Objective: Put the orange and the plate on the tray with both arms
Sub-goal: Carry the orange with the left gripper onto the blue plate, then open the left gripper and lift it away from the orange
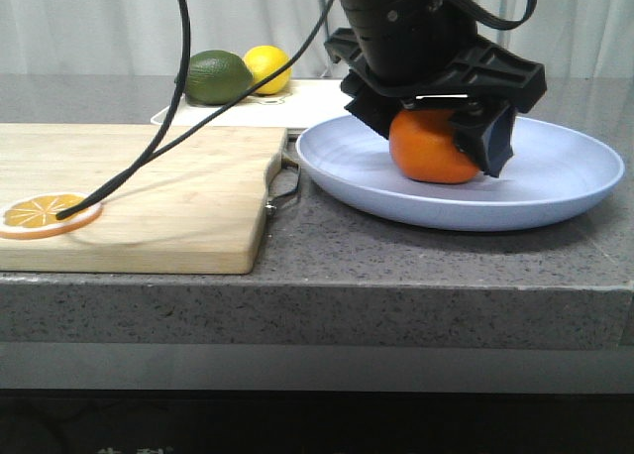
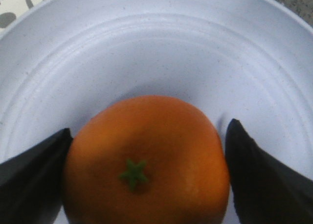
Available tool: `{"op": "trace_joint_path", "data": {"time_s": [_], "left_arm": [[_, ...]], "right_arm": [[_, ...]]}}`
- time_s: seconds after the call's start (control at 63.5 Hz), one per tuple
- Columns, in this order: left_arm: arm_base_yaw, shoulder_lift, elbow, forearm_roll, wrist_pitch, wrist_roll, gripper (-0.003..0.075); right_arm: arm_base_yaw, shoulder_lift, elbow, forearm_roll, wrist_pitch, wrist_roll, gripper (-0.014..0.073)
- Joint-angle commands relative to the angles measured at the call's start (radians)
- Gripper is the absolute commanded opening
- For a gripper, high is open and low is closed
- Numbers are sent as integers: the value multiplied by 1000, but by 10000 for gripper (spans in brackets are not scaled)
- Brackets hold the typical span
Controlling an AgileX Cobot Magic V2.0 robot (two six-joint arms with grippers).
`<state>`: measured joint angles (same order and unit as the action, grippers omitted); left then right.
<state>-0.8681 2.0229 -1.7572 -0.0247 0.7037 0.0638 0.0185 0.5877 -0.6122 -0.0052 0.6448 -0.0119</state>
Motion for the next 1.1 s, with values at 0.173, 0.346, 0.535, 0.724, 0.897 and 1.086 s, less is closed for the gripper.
{"op": "trace_joint_path", "data": {"time_s": [0.173,0.346,0.535,0.724,0.897,1.086], "left_arm": [[-6,-92,-40,-4,-41,-1,654],[-2,-186,-40,-4,-6,-7,654],[-2,-356,68,-9,-48,-28,654],[12,-586,305,-4,-113,-28,654],[55,-785,500,-4,-120,-28,654],[101,-988,666,-4,-120,-28,654]], "right_arm": [[-6,9,-36,-11,-59,-8,601],[-6,9,-36,-11,-59,-8,601],[-6,9,-36,-11,-59,-8,601],[-6,9,-36,-11,-59,-8,601],[-6,9,-36,-11,-59,-8,601],[-6,9,-36,-11,-59,-8,601]]}}
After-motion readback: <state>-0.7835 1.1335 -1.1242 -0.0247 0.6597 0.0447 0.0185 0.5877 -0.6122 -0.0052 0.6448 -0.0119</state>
